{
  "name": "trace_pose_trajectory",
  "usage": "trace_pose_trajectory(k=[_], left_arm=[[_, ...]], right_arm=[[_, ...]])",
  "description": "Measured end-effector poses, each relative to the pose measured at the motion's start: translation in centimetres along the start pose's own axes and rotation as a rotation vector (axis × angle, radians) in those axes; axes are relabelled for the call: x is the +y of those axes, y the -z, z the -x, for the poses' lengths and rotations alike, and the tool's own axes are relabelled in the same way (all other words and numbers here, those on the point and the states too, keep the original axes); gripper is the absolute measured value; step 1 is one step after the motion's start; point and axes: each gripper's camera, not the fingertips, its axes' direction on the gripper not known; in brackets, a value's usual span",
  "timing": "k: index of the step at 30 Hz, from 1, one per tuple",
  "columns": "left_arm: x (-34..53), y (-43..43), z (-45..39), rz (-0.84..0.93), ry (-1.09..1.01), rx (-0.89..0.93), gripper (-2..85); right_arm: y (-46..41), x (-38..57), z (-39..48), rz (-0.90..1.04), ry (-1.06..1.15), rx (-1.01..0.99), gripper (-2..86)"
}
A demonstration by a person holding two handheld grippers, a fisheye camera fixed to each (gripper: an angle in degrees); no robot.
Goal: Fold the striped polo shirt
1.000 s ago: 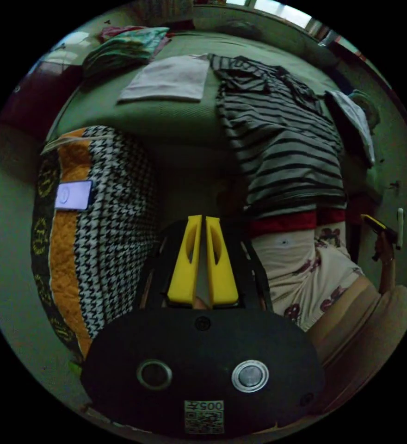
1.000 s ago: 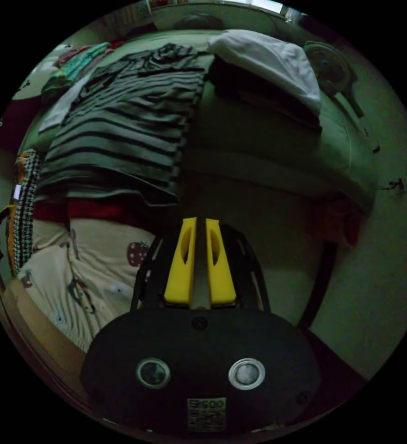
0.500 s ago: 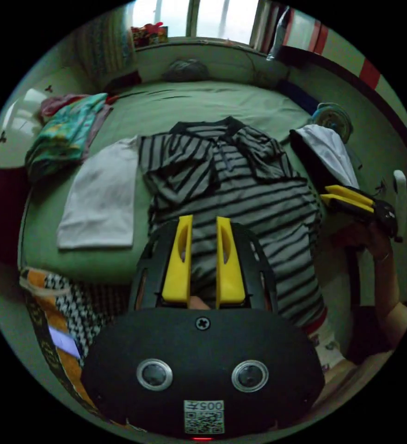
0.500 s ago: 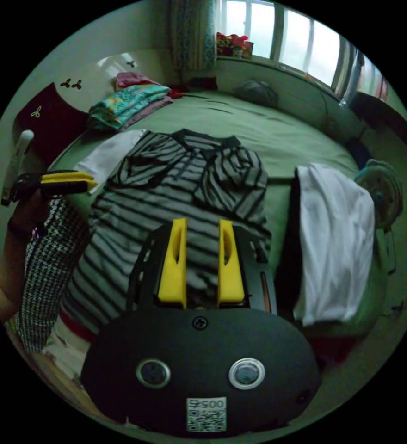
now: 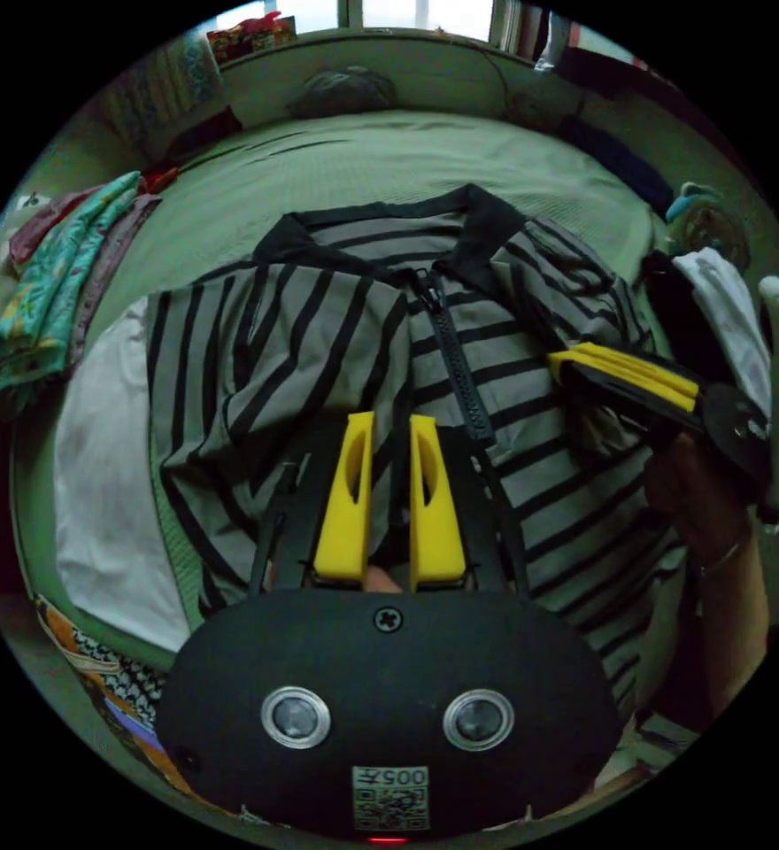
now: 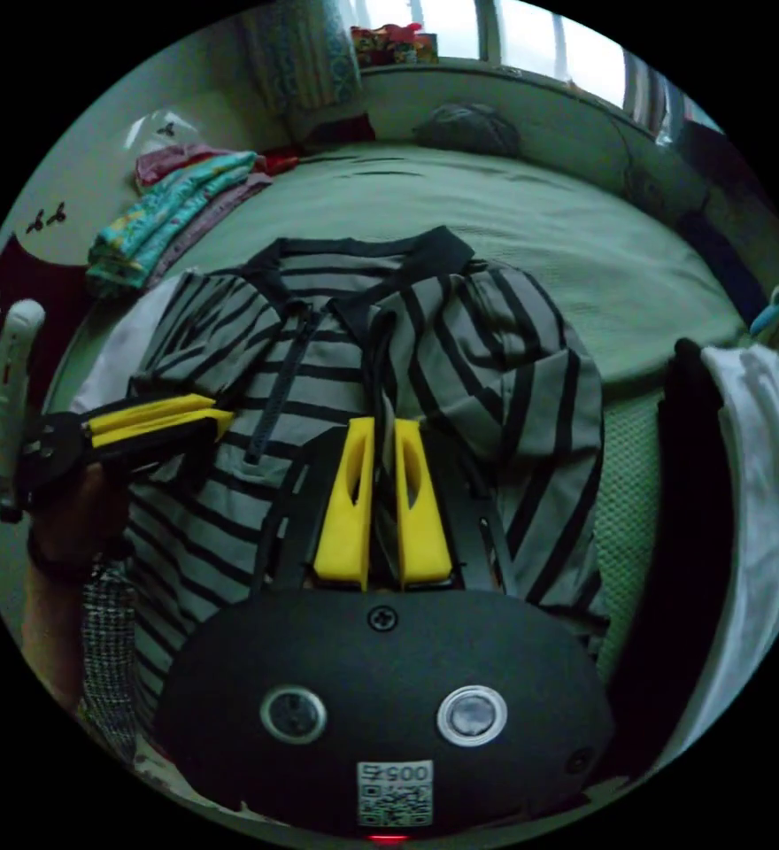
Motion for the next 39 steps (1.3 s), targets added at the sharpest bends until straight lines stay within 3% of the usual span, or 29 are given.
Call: trace_pose_trajectory(k=[7, 11, 15, 17, 21, 24, 29, 35, 39], left_arm=[[0.1, 7.8, 6.3, -0.186, 0.017, 0.157, 3.6], [2.5, 11.6, 13.6, -0.244, 0.217, 0.011, 3.5], [7.7, 12.7, 20.7, -0.188, 0.497, -0.214, 3.2], [10.3, 13.5, 21.2, -0.228, 0.528, -0.193, 2.7], [14.2, 15.4, 16.9, -0.288, 0.473, -0.182, 0.0], [16.0, 15.5, 10.5, -0.289, 0.314, -0.082, -0.5], [20.0, 10.8, -1.0, -0.172, 0.118, 0.046, -0.6], [24.0, 4.0, -7.9, -0.078, 0.101, -0.034, -0.7], [25.6, 2.8, -10.0, -0.129, 0.088, -0.141, -0.6]], right_arm=[[8.6, -3.3, -5.0, -0.116, -0.101, -0.004, 2.0], [13.9, -2.9, -11.8, -0.16, -0.283, 0.192, 1.4], [16.2, 0.1, -14.7, -0.155, -0.376, 0.218, -0.1], [17.8, 2.9, -13.4, -0.224, -0.353, 0.216, -0.6], [18.3, 6.8, -8.0, -0.257, -0.247, 0.206, -0.9], [16.4, 10.5, -2.0, -0.237, -0.147, 0.138, -1.0], [8.3, 17.1, 7.9, -0.094, -0.044, 0.038, -1.0], [2.5, 21.8, 12.9, -0.073, -0.001, 0.196, -1.0], [1.2, 22.5, 13.9, -0.075, 0.045, 0.237, -1.0]])
